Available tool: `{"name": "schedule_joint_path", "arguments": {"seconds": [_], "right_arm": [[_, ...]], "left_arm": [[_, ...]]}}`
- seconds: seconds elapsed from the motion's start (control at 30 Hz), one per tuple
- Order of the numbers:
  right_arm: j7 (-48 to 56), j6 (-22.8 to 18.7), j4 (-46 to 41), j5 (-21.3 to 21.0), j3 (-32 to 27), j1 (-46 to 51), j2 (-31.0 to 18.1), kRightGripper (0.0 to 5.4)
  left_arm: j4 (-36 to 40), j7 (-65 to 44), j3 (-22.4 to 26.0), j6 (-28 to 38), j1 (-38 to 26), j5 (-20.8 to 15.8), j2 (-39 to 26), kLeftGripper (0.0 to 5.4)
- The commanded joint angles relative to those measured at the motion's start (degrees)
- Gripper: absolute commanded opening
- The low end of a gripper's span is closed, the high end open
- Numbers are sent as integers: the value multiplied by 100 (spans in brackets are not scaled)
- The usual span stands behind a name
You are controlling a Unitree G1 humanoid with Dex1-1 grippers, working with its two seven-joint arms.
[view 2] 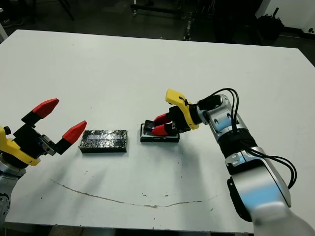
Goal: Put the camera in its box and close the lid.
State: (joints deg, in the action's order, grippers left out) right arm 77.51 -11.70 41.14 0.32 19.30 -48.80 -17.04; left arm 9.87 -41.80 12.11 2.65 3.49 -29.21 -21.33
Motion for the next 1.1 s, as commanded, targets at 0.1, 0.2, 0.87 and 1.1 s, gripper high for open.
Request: {"name": "schedule_joint_path", "arguments": {"seconds": [0.1, 0.2, 0.87, 1.1], "right_arm": [[73, -85, 200, -228, 124, 134, -344, 166], [290, -87, 291, -190, 183, 52, -329, 166], [346, -11, 227, -284, 224, -43, -360, 415], [179, -15, -231, -1, -236, 20, -590, 494]], "left_arm": [[-31, -54, 6, -73, -2, -31, -65, 540], [-43, -88, 10, -100, -14, -65, -72, 540], [-45, -24, -28, -51, 4, 28, -18, 540], [-17, 50, -47, 24, 8, 118, 9, 540]]}}
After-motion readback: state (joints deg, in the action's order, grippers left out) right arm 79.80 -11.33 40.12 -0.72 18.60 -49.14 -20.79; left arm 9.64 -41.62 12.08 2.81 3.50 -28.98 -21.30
